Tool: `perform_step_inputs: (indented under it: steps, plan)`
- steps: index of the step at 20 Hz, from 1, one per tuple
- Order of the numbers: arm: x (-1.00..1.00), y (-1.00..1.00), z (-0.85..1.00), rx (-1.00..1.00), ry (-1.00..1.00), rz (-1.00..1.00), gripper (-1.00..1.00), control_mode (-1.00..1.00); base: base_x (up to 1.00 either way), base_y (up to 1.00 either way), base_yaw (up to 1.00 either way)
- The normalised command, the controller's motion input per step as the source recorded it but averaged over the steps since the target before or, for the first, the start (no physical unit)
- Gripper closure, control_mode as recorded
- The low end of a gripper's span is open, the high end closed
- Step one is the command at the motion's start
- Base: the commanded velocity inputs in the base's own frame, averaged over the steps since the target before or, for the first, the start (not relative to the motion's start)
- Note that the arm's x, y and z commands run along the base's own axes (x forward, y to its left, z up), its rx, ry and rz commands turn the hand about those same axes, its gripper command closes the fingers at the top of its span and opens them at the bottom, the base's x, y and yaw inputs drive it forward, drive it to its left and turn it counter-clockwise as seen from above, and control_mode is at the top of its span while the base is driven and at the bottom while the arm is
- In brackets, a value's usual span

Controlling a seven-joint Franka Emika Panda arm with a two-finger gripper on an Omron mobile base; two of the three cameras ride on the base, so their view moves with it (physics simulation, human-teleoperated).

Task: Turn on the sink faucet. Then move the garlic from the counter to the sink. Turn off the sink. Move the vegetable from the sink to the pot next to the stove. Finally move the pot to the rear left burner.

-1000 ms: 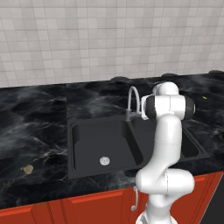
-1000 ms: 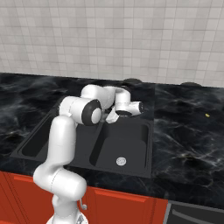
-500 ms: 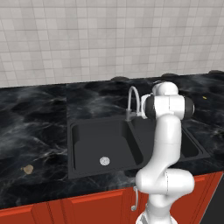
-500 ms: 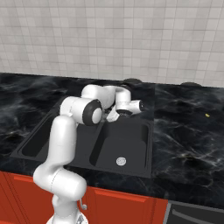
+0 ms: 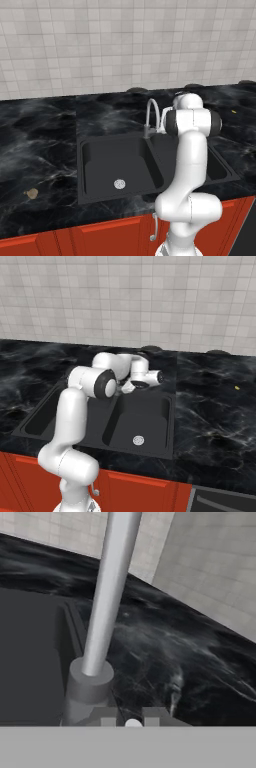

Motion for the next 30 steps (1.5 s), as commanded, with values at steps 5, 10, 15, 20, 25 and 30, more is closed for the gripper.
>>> perform_step_inputs:
  steps: [5, 10, 15, 20, 25, 30]
  plan:
    - [0.0, -0.13, -0.25, 0.0, 0.0, -0.21, 1.0, -1.0, 0.0, 0.0, 0.0]
    - [0.0, -0.31, -0.31, 0.0, 0.0, -0.17, 1.0, -1.0, 0.0, 0.0, 0.0]
    - [0.0, -0.52, -0.36, 0.01, 0.0, -0.06, 1.0, -1.0, 0.0, 0.0, 0.0]
    - [0.0, -0.6, -0.46, 0.02, 0.0, 0.0, 1.0, -1.0, 0.0, 0.0, 0.0]
    - [0.0, -0.63, -0.53, 0.02, 0.0, 0.0, 1.0, -1.0, 0.0, 0.0, 0.0]
    - [0.0, -0.63, -0.57, 0.02, 0.0, 0.0, 1.0, -1.0, 0.0, 0.0, 0.0]
